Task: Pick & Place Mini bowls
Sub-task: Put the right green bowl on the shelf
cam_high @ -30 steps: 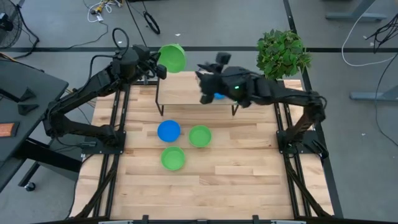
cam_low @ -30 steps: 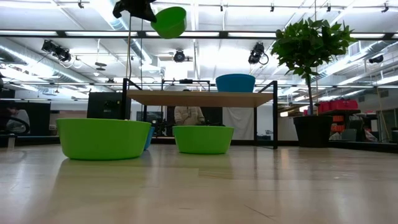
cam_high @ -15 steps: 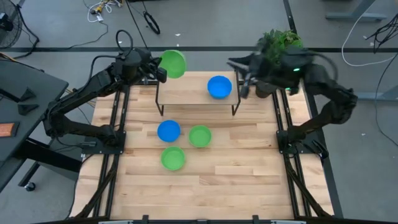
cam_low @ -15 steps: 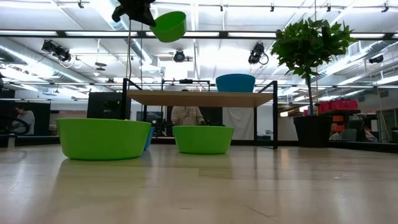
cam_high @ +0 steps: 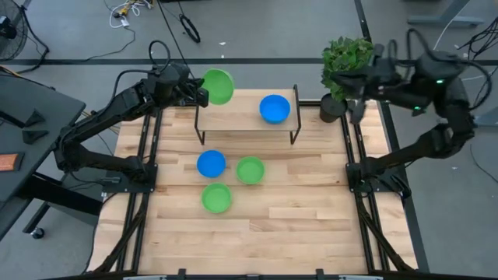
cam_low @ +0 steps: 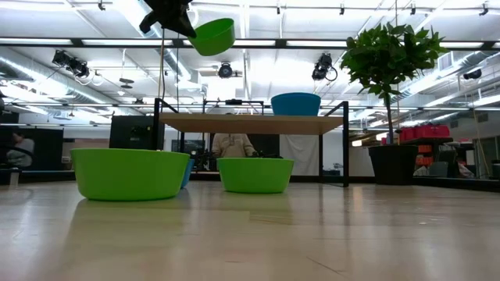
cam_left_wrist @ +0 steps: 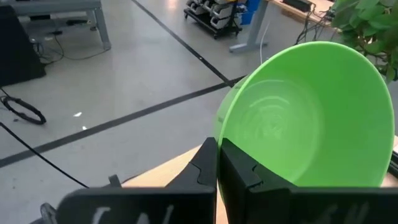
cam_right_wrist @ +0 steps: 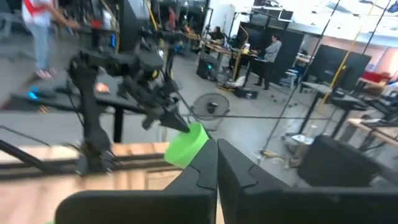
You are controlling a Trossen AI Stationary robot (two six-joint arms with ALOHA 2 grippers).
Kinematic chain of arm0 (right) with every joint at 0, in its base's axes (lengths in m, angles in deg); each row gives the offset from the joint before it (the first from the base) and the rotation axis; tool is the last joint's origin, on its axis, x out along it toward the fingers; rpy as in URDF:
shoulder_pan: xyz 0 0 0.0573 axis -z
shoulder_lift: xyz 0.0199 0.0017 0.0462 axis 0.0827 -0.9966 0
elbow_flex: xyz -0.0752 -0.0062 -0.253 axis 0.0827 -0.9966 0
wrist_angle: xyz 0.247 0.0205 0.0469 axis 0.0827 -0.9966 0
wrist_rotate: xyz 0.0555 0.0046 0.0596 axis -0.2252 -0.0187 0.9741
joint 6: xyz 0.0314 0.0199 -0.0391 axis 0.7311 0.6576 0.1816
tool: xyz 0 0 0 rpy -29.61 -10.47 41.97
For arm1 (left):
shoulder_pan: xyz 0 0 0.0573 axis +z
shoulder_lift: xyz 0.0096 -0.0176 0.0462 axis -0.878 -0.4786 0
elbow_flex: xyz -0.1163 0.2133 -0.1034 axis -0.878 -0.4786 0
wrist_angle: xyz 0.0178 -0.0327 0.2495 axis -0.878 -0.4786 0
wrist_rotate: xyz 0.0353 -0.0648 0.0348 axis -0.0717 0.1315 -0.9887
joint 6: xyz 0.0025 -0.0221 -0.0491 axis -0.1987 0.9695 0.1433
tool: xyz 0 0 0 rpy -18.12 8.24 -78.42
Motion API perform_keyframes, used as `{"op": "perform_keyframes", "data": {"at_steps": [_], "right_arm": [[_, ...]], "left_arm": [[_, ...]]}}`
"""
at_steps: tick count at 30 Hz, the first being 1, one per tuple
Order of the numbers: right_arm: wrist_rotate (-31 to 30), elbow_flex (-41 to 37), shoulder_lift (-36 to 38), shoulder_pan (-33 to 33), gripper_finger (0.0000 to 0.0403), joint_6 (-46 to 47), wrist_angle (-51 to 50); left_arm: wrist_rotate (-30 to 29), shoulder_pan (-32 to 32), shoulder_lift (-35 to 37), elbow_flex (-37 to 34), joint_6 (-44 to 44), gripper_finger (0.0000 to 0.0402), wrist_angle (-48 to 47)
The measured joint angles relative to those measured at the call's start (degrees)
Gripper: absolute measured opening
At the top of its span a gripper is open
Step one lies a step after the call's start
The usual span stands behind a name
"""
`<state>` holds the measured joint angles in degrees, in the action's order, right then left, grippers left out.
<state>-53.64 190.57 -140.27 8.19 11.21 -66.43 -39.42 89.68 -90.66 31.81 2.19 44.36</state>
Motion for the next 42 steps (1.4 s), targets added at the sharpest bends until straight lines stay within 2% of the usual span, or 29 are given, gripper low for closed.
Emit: {"op": "perform_keyframes", "data": {"at_steps": [9, 16, 24, 42], "right_arm": [[10.2, 0.0, 5.9, 0.0, 0.0001, 7.2, -0.3], [13.6, 0.0, 10.9, -0.1, 0.0001, 11.6, -0.8], [13.8, 0.0, 14.8, -0.1, 0.0, 13.1, -5.5], [13.9, 0.0, 17.7, -0.1, 0.0, 10.1, -28.2]], "left_arm": [[0.8, 0.0, 0.0, 0.0, 1.4, 0.0005, -1.1], [0.9, 0.0, 0.0, 0.0, 1.5, 0.0005, -1.0], [2.1, 0.0, -0.8, 0.1, 3.3, 0.0005, -1.6], [3.3, -0.4, -4.5, 0.1, 5.3, 0.0004, -2.3]]}}
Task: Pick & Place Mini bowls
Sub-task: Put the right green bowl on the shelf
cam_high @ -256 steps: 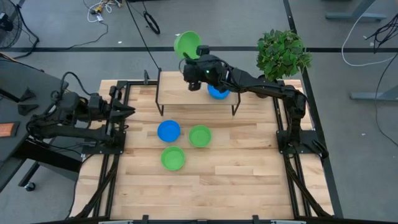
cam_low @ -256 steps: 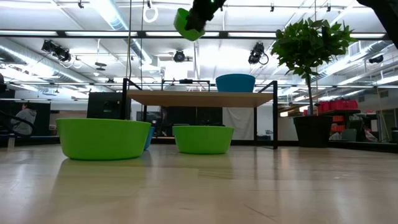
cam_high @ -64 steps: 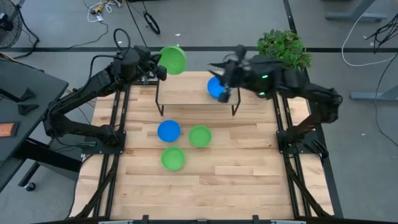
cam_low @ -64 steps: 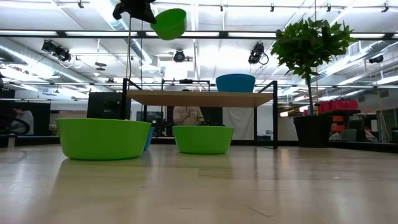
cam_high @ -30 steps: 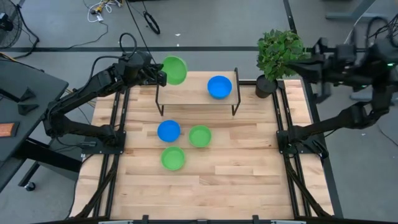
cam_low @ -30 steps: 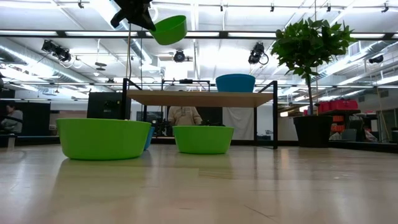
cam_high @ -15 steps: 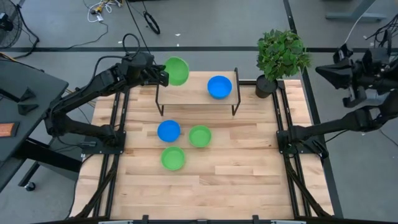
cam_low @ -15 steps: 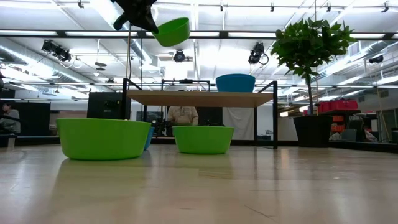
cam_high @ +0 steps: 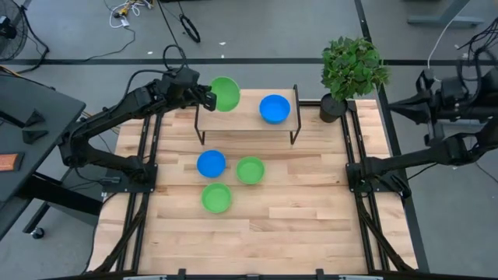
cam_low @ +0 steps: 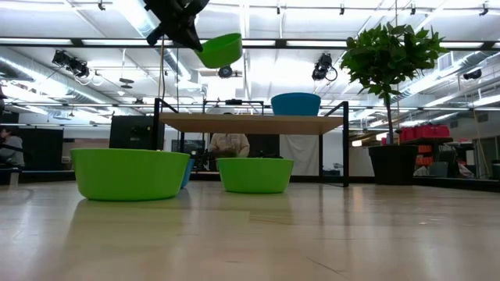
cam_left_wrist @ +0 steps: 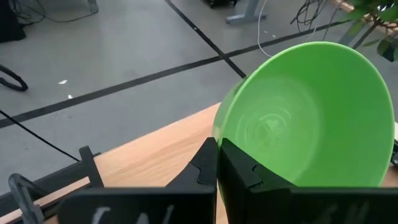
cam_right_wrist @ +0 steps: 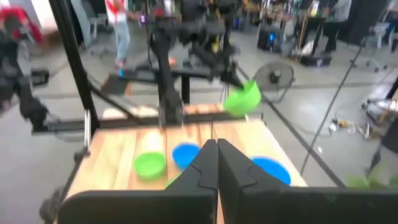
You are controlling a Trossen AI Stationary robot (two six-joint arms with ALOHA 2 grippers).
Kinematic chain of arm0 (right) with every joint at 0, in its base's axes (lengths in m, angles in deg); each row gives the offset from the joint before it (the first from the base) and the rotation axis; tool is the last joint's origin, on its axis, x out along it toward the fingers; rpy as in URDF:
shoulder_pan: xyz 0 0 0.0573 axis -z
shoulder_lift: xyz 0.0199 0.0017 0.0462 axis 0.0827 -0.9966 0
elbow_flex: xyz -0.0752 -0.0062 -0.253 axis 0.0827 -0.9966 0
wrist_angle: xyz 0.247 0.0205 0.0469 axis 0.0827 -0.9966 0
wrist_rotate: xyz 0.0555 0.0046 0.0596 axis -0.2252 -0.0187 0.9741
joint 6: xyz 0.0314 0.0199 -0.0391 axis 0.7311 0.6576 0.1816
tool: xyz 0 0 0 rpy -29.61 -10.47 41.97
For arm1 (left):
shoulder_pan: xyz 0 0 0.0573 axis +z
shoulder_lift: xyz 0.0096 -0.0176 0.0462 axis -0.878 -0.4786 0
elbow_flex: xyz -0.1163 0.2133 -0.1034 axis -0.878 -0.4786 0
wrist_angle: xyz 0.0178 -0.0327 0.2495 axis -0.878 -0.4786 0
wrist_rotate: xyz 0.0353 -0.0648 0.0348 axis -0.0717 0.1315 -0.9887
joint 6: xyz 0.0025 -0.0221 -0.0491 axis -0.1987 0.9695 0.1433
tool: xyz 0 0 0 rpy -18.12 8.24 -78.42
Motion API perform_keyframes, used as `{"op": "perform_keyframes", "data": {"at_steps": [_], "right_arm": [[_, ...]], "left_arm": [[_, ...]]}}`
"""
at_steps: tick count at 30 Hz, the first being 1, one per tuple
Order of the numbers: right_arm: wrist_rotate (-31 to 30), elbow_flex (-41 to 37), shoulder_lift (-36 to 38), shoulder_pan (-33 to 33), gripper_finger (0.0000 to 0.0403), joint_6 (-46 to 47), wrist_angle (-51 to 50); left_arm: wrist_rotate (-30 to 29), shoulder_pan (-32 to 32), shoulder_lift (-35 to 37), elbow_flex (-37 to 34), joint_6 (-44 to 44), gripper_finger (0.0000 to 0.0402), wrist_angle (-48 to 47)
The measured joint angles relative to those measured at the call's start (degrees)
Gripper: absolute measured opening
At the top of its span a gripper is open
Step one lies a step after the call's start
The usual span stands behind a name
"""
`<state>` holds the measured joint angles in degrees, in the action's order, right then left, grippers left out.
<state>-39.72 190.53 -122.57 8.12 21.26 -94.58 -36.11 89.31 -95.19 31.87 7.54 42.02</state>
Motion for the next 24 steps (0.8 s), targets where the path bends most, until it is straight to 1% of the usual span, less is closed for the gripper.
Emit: {"op": "perform_keyframes", "data": {"at_steps": [7, 12, 17, 21, 24], "right_arm": [[-0.6, 0.0, 0.0, 0.0, 0.0, -2.9, -4.0], [-0.9, 0.0, 0.0, 0.0, 0.0, -3.1, -6.0], [-3.9, 0.0, 0.0, 0.0, 0.001, -3.1, -6.1], [-5.4, 0.0, 0.0, 0.0, 0.002, -3.2, -6.1], [-5.5, 0.0, 0.0, 0.0, 0.0021, -3.5, -6.1]], "left_arm": [[0.1, 0.0, -0.2, 0.0, 0.1, 0.0004, -0.4], [0.5, 0.0, -0.2, 0.0, 0.3, 0.0004, -1.8], [0.5, 0.0, -0.5, 0.0, 1.8, 0.0004, -3.3], [2.4, 0.8, -1.5, 0.0, 5.4, 0.0004, -4.1], [5.4, 2.2, -2.9, 0.0, 8.9, 0.0004, -4.0]]}}
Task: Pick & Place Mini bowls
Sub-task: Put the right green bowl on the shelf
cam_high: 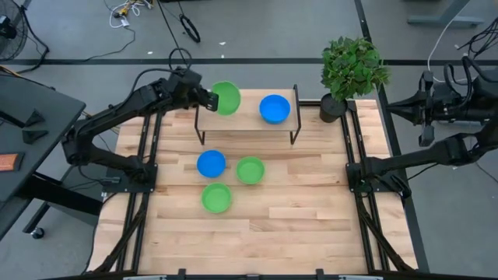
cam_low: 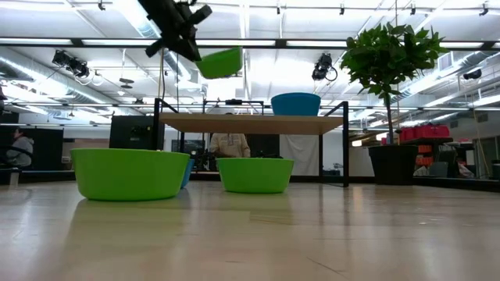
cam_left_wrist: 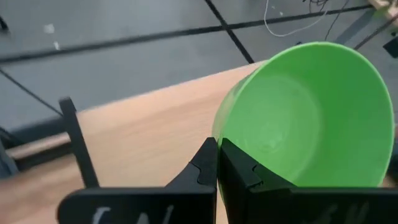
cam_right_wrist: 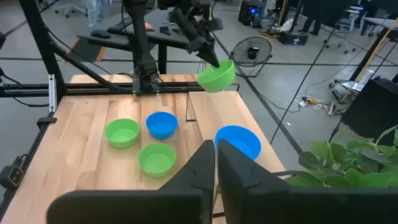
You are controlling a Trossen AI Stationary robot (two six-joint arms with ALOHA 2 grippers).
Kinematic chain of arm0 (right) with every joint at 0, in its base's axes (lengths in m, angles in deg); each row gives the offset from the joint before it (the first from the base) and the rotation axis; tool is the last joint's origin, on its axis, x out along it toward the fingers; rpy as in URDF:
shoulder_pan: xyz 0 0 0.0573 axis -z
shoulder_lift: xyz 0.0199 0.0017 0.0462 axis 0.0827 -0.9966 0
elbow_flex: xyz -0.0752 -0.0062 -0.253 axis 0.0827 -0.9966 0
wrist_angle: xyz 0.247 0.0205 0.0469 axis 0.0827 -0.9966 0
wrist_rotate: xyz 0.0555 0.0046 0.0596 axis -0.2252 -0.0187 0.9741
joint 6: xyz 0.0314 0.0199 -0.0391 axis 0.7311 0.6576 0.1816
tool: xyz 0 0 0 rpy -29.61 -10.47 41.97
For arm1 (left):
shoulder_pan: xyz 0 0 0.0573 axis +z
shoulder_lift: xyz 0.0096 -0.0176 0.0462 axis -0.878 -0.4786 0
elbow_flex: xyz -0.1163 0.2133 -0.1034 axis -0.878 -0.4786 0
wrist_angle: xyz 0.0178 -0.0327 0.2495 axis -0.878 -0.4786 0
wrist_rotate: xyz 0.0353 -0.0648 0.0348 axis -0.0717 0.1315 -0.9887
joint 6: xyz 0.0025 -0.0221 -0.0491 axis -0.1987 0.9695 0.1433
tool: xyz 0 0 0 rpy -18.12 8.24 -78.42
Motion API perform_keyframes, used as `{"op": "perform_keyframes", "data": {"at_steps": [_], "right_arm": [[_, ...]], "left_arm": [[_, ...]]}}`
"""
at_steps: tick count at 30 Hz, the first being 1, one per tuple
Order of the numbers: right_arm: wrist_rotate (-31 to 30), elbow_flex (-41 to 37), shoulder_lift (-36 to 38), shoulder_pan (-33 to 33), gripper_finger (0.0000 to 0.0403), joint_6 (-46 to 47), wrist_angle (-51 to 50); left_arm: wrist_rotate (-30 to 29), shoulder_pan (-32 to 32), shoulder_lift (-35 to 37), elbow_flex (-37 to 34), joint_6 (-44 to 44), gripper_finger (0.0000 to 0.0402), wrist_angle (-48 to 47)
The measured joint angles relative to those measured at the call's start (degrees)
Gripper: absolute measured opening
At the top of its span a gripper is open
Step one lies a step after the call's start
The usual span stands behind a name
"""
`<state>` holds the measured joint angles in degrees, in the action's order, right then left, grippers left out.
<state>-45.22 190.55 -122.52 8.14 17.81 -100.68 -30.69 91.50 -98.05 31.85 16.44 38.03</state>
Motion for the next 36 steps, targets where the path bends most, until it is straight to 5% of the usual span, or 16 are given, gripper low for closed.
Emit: {"op": "perform_keyframes", "data": {"at_steps": [24, 36], "right_arm": [[0.1, 0.0, 0.0, 0.0, 0.0008, 0.4, -0.5], [0.1, 0.0, 0.0, 0.0, 0.0008, 0.4, -0.5]], "left_arm": [[14.1, 10.4, -9.1, 0.0, 9.4, 0.0004, -1.8], [15.6, 9.9, -9.4, 0.0, 10.6, 0.0004, -3.4]]}}
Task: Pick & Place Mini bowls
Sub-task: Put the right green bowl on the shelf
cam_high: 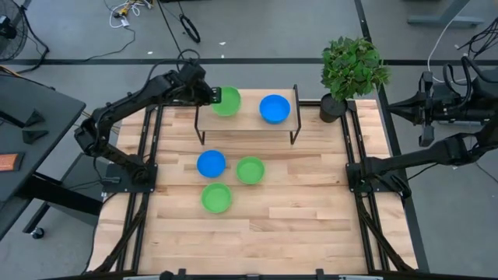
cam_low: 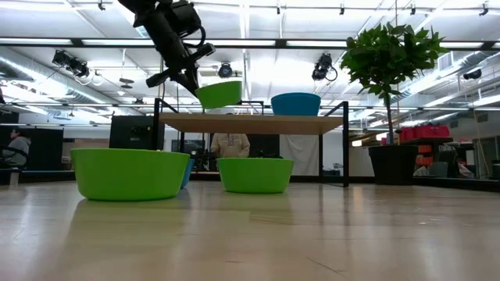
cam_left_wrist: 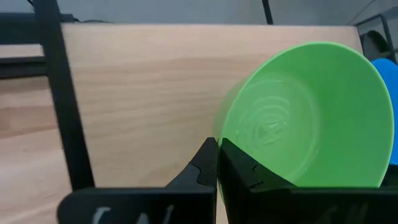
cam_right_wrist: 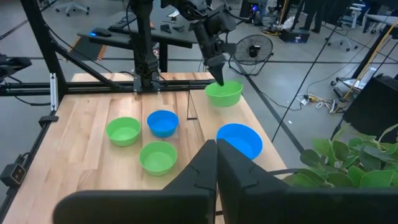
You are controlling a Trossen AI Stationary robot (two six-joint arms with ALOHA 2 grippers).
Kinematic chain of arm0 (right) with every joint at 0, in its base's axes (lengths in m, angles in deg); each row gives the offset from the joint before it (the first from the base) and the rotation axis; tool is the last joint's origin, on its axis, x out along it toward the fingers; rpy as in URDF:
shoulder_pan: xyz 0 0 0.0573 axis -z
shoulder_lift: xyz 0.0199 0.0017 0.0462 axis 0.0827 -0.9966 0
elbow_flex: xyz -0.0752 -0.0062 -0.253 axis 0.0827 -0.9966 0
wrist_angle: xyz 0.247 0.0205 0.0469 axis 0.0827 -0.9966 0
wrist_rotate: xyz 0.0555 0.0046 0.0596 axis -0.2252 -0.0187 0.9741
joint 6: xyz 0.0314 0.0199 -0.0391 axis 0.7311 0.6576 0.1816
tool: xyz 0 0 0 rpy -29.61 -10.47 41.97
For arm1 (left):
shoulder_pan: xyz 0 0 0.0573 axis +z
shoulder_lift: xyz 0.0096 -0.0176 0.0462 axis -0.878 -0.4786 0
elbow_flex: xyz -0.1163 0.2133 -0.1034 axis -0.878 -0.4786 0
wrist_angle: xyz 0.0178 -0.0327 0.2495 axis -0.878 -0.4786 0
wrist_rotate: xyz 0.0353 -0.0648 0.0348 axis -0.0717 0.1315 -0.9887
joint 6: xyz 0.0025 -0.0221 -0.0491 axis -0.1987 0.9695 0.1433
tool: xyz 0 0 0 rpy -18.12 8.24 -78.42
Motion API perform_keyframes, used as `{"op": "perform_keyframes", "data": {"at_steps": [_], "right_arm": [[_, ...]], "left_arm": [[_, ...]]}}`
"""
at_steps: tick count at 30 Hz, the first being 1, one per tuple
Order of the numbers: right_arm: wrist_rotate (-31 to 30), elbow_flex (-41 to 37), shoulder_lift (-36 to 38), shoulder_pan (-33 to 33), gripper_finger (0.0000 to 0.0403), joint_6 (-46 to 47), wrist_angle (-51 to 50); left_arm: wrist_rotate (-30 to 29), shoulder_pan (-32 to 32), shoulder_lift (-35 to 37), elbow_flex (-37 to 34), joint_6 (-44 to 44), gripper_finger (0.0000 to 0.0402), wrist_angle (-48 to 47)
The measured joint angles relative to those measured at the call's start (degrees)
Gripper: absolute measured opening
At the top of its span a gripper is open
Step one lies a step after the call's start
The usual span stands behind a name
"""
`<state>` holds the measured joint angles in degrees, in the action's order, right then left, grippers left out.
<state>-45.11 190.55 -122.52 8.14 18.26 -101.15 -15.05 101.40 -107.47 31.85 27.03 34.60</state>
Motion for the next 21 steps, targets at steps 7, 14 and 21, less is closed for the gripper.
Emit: {"op": "perform_keyframes", "data": {"at_steps": [7, 14, 21], "right_arm": [[0.0, 0.0, 0.0, 0.0, 0.0008, 0.0, 0.0], [0.0, 0.0, 0.0, 0.0, 0.0008, 0.0, 0.0], [0.0, 0.0, 0.0, 0.0, 0.0008, 0.0, 0.0]], "left_arm": [[1.8, -0.1, 0.0, 1.0, 0.3, 0.0004, -1.8], [-0.8, 1.4, 0.0, 9.0, -2.7, 0.0004, -9.7], [-0.8, 3.2, 0.1, 13.7, -3.2, 0.0004, -14.6]]}}
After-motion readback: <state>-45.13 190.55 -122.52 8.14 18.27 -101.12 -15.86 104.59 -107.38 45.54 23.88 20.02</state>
